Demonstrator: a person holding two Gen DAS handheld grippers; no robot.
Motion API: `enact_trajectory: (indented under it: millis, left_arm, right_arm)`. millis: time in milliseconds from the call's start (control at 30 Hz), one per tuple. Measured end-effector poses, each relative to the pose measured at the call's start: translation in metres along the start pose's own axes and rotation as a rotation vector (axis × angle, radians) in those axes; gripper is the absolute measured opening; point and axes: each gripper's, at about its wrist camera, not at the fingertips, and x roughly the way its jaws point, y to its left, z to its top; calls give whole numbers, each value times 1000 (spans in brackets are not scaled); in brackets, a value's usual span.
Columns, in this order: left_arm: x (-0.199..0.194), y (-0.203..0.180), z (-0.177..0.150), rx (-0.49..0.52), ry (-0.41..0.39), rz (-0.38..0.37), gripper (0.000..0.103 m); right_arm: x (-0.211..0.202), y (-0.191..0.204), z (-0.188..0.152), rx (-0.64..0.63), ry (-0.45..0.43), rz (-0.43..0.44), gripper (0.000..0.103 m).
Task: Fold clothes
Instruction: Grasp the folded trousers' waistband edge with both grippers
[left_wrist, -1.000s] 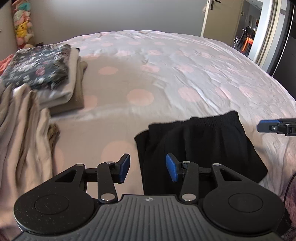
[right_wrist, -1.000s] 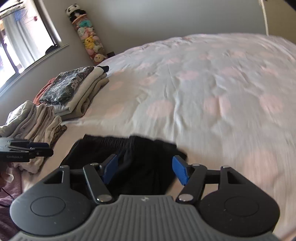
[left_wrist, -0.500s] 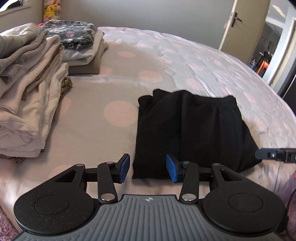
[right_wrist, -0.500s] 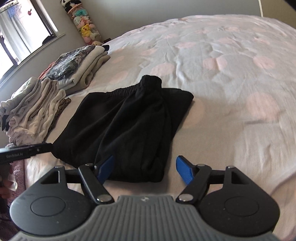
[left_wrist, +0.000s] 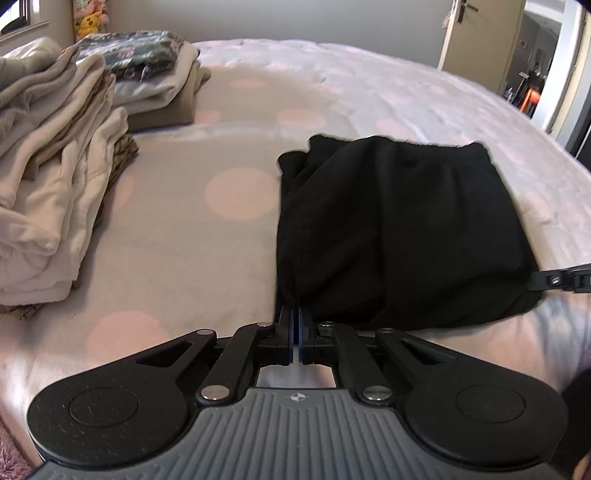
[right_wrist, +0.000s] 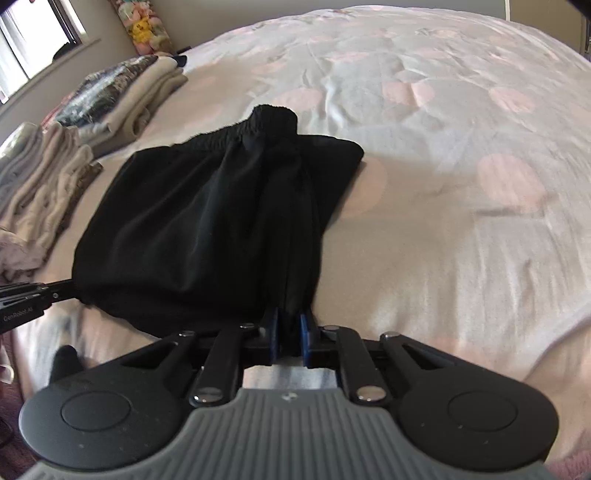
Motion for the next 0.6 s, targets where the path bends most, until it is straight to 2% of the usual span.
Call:
enact_trajectory:
  millis: [133, 167, 233, 367, 433, 533, 600]
  left_arm:
    - [-4, 6, -2, -26, -8, -14, 3]
    - [-7, 10, -4, -48, -18, -23, 5]
    - [-15, 19, -6, -100, -44, -47, 16]
    - [-30, 31, -9, -168, -123, -52, 36]
    - [-35, 33, -8, -182, -163, -40, 50]
    - [-35, 30, -4, -170, -190, -17, 53]
    - [-34, 28, -1, -161, -200, -9, 54]
  right_arm:
    - [-3, -1, 0, 17, -4, 16, 15]
    - [-5, -4, -1, 39, -15, 36, 18]
    - [-12, -10, -1, 85, -54, 68, 19]
    - [-25, -20, -3, 146, -166, 58, 38]
    - [-27, -25, -3, 186, -200, 59, 39]
    - [-27, -27, 1, 202, -221, 82, 43]
    - [-27, -22, 4, 171, -221, 55, 57]
